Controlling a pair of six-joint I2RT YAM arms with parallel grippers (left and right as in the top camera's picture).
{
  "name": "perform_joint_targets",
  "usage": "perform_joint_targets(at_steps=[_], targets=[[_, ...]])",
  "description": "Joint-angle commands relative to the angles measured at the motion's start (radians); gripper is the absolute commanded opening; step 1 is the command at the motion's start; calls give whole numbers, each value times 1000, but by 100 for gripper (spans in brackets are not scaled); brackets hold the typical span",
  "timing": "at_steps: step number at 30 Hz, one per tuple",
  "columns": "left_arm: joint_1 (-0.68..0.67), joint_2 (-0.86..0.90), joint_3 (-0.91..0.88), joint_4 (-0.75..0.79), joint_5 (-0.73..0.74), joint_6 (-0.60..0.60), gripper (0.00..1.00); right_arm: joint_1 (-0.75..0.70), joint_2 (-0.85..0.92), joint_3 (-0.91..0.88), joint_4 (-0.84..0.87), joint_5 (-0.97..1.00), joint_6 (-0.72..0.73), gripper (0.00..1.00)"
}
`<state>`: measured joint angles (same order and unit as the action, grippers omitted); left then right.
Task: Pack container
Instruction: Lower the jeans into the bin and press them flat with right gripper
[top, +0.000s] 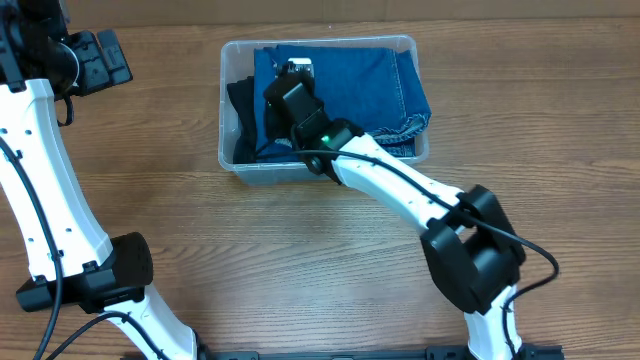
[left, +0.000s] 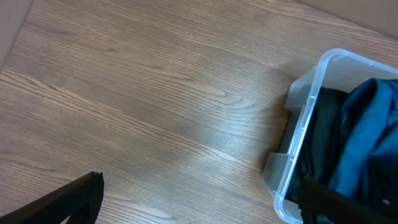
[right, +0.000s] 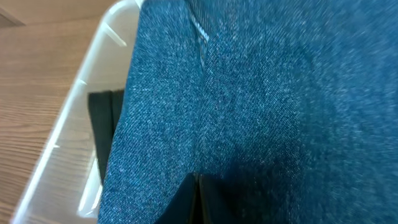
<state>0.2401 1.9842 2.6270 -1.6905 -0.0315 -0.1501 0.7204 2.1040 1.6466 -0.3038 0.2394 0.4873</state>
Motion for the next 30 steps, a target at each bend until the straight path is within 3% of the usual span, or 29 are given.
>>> perform_joint_targets(at_steps=[1, 30], targets=[[2, -19, -2, 1, -4, -3, 100, 1, 73, 9, -16, -33, -64, 4], [2, -19, -1, 1, -4, -3, 100, 6, 213, -6, -256, -141, -99, 4]])
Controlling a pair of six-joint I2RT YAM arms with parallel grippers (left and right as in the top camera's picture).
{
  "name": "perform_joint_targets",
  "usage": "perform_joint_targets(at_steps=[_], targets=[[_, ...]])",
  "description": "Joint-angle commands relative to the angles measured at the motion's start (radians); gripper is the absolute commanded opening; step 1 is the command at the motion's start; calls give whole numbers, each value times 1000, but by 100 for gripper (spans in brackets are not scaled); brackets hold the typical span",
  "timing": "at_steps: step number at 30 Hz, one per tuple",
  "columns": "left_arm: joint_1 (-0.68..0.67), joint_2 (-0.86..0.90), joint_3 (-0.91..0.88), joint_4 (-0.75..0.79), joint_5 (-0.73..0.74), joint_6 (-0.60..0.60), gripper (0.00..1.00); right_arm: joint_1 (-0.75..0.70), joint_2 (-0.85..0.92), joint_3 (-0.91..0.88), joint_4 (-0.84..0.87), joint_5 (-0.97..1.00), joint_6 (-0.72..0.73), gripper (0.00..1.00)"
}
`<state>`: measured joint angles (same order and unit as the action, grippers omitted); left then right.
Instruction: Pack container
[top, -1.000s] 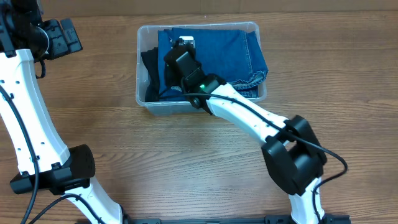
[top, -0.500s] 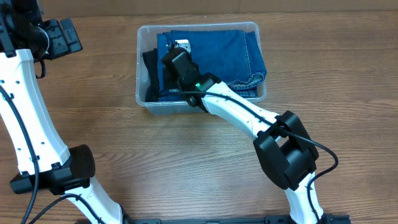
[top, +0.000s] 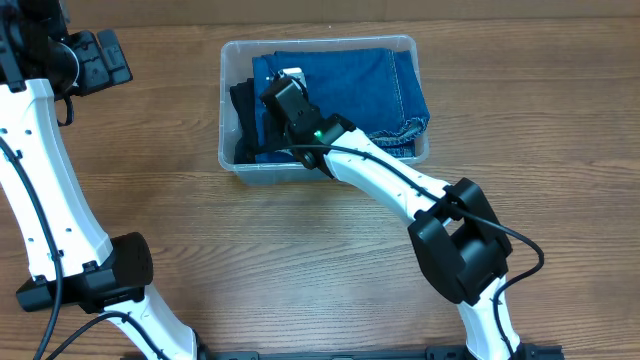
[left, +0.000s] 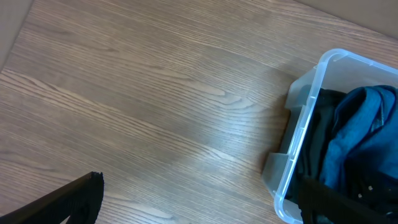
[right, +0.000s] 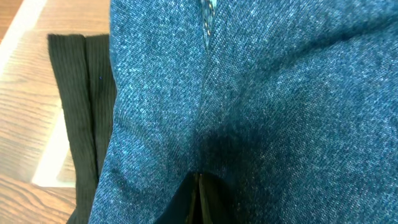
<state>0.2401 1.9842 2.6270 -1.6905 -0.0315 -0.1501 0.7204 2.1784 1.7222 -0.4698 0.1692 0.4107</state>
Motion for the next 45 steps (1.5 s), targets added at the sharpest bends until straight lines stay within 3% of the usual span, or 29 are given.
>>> perform_joint_targets(at_steps=[1, 9, 11, 15, 18, 19, 20, 27, 33, 41, 45], targets=[[2, -19, -2, 1, -4, -3, 100, 6, 143, -82, -90, -71, -22, 4], [2, -19, -1, 1, -4, -3, 100, -6, 133, 16, -153, -66, -52, 4], [2, -19, -1, 1, -4, -3, 100, -8, 121, 98, -224, -65, -88, 11], [2, -19, -1, 1, -4, -3, 100, -8, 85, 304, -390, -12, -108, 50], [2, -19, -2, 1, -4, -3, 100, -8, 58, 483, -528, 0, -109, 75], [2, -19, -1, 1, -4, -3, 100, -8, 47, 538, -575, 18, -109, 79], [2, -19, -2, 1, -4, -3, 100, -8, 37, 587, -619, 42, -109, 100], [2, -19, -2, 1, -4, -3, 100, -8, -79, 803, -878, 153, -129, 100], [2, -19, -1, 1, -4, -3, 100, -8, -211, 806, -958, 316, -171, 100], [2, -19, -1, 1, -4, -3, 100, -8, -462, 805, -1224, 452, -37, 100], [2, -19, -2, 1, -4, -3, 100, -9, -596, 803, -1224, 467, -86, 100]])
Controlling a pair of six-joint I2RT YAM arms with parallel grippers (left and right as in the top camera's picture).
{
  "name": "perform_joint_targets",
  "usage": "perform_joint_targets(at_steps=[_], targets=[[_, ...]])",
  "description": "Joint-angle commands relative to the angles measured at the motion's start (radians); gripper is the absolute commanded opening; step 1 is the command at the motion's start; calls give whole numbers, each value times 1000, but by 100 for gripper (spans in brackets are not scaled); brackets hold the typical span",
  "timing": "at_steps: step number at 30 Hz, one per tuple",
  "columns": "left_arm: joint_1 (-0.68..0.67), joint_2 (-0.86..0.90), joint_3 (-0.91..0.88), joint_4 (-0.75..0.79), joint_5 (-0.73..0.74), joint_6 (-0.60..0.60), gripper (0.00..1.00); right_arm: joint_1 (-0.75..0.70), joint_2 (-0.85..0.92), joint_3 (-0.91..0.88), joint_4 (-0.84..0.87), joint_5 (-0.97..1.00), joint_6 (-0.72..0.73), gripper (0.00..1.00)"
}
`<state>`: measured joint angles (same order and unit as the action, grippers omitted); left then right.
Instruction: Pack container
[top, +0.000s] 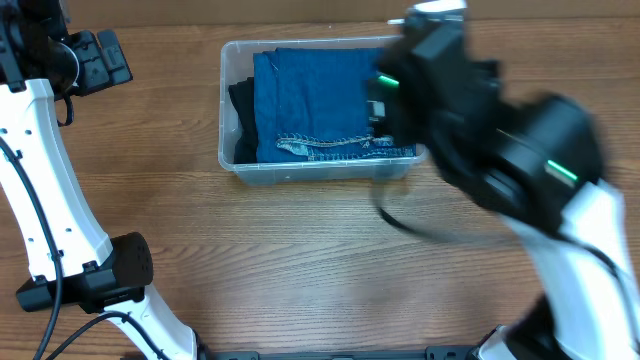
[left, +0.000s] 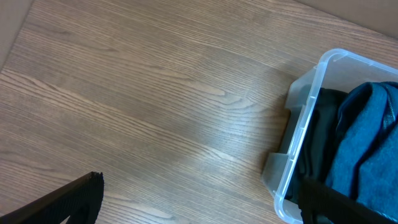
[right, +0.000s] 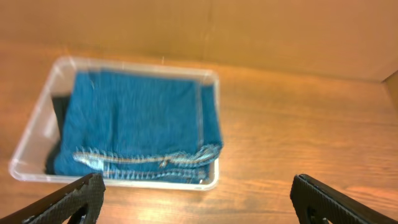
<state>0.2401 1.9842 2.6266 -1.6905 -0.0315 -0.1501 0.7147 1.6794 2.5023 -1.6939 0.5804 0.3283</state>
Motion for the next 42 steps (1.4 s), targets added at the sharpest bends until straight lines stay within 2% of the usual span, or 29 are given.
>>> perform_joint_targets(at_steps=[1, 4, 9, 11, 13, 21, 24, 26, 30, 38, 42], targets=[[2, -19, -1, 1, -4, -3, 100, -5, -126, 23, 0, 55, -3, 100], [2, -19, -1, 1, -4, -3, 100, -53, -201, 23, 1, 13, -2, 100], [2, -19, -1, 1, -4, -3, 100, -338, -326, -93, 74, -210, -11, 100], [2, -19, -1, 1, -4, -3, 100, -402, -385, -192, 174, -271, -74, 100], [2, -19, -1, 1, -4, -3, 100, -454, -500, -402, 385, -332, -180, 100], [2, -19, -1, 1, -4, -3, 100, -550, -884, -1129, 951, -488, -205, 100], [2, -19, -1, 1, -4, -3, 100, -587, -1008, -1355, 1065, -564, -201, 100], [2, -19, -1, 1, -4, -3, 100, -598, -1086, -1486, 1074, -594, -201, 100], [2, -19, -1, 1, -4, -3, 100, -599, -1198, -1673, 1133, -628, -199, 100], [2, -19, -1, 1, -4, -3, 100, -607, -1357, -2068, 1577, -620, -202, 100], [2, -19, -1, 1, -4, -3, 100, -610, -1407, -2200, 1684, -620, -202, 100]])
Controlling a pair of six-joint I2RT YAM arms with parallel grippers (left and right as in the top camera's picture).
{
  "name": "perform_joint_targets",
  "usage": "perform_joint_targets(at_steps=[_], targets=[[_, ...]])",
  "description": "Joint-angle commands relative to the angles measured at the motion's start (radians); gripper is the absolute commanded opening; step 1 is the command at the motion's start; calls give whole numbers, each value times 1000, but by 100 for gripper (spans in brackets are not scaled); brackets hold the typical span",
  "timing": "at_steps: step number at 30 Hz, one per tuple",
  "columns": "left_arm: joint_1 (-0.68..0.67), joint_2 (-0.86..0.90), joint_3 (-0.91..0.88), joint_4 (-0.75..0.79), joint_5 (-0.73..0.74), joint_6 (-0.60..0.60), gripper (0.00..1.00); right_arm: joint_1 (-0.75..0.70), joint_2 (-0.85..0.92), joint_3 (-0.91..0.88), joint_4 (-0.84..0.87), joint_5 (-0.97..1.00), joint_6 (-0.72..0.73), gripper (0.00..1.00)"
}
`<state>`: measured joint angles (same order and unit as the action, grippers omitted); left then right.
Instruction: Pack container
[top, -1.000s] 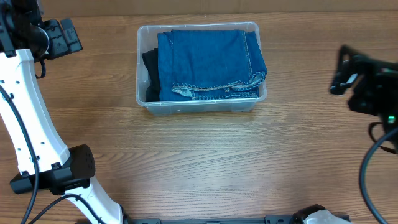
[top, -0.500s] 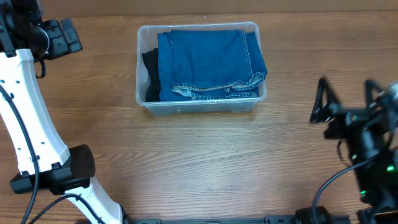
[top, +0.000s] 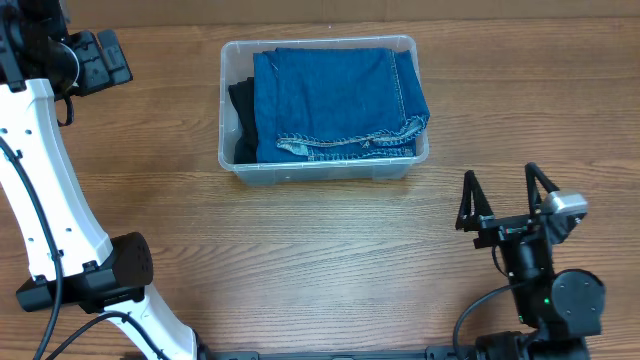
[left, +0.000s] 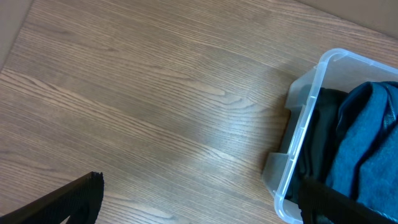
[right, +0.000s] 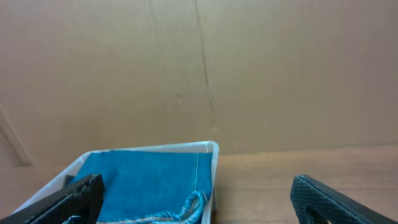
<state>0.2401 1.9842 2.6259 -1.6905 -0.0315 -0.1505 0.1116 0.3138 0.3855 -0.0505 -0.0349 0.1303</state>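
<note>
A clear plastic bin (top: 224, 110) stands at the far middle of the table. Folded blue jeans (top: 330, 95) fill most of it, and a black garment (top: 243, 120) lies along its left side. My right gripper (top: 500, 195) is open and empty near the front right, well apart from the bin and facing it. Its wrist view shows the bin rim (right: 214, 149) and the jeans (right: 149, 180) between the spread fingers of the gripper (right: 199, 202). My left gripper (top: 95, 60) is open and empty, high at the far left. Its wrist view shows the bin's corner (left: 311, 99).
Bare wooden tabletop (top: 300, 260) surrounds the bin. A brown cardboard wall (right: 199, 74) rises behind the table. The left arm's white links (top: 45, 200) run down the left side to its base (top: 110, 270).
My right arm was raised, blurred, over the bin's right end. Now it is folded low at the front right, gripper open. The jeans, the bin and the left arm are as before.
First my right gripper was down on the jeans at the bin's left part. A second later it was a little further left, still against the denim. Then it was out of the bin, open and high. Now it sits at the front right; the jeans lie flat.
</note>
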Motion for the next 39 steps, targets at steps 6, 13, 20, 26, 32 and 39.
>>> perform_joint_targets(at_steps=[6, 13, 20, 26, 32, 39], targets=[[2, -19, 0, 1, -4, -3, 100, -18, -120, -195, 47, 0, -4, 100], [2, -19, 0, 1, -4, -3, 100, -57, -220, -316, 64, 0, -4, 100], [2, -19, 0, 1, -4, -3, 100, -57, -304, -374, 53, 0, -4, 100], [1, -19, 0, 1, -3, -3, 100, -57, -311, -378, -13, 12, -4, 100], [1, -19, 0, 1, -2, -3, 100, -57, -311, -378, -33, 11, -4, 100], [1, -19, 0, 1, -2, -3, 100, -57, -311, -378, -33, 11, -4, 100]])
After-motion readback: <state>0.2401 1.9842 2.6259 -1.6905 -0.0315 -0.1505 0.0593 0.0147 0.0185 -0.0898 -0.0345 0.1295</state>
